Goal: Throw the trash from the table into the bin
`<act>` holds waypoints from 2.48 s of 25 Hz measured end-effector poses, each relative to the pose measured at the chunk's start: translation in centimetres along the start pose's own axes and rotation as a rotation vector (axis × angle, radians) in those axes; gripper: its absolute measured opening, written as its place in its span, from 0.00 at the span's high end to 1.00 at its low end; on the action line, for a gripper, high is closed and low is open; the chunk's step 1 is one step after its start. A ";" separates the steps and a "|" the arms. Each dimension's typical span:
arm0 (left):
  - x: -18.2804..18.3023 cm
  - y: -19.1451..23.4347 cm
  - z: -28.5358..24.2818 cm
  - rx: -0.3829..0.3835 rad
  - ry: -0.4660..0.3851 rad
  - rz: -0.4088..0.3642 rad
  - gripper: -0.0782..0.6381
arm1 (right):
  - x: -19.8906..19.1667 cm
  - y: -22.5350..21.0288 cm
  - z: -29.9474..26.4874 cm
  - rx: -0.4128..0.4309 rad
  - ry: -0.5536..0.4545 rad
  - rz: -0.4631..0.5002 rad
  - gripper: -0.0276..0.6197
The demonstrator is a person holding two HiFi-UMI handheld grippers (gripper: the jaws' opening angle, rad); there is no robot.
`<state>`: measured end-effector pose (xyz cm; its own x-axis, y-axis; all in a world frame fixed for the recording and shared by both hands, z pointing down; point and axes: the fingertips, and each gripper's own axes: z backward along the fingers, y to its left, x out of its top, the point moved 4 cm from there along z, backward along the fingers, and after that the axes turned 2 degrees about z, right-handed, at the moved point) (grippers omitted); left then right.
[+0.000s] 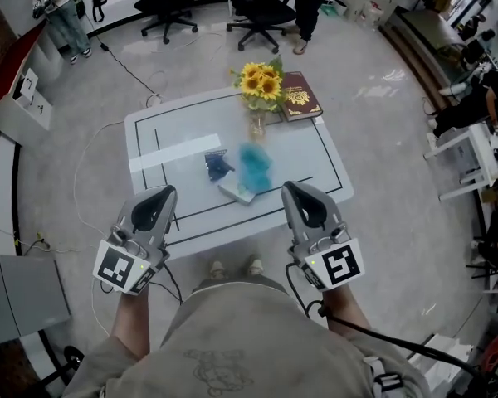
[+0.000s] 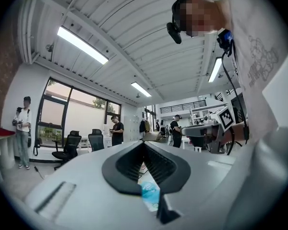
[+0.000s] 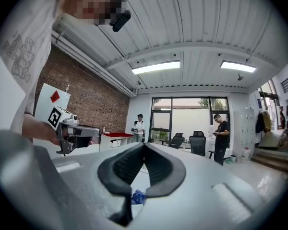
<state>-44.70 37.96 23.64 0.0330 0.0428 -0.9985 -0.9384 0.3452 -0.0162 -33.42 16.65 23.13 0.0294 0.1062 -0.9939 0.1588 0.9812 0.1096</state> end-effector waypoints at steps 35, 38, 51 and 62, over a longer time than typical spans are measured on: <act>-6.7 -1.0 -7.8 0.000 0.154 0.064 0.90 | -8.0 -7.8 -5.5 0.129 0.274 0.016 0.84; -8.4 -0.5 -8.6 -0.006 0.185 0.106 0.90 | -10.1 -7.9 -6.9 0.157 0.331 0.027 0.81; -18.2 0.7 -11.6 -0.058 0.334 0.209 0.90 | -21.2 -5.7 -10.7 0.268 0.581 0.027 0.73; -25.2 1.0 -12.7 -0.079 0.424 0.293 0.90 | -30.3 -4.7 -11.9 0.293 0.752 -0.023 0.69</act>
<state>-50.79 25.34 48.16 -0.3617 -0.2625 -0.8946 -0.9111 0.3029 0.2795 -46.81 10.70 52.62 -0.6327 0.2686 -0.7263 0.4063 0.9136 -0.0161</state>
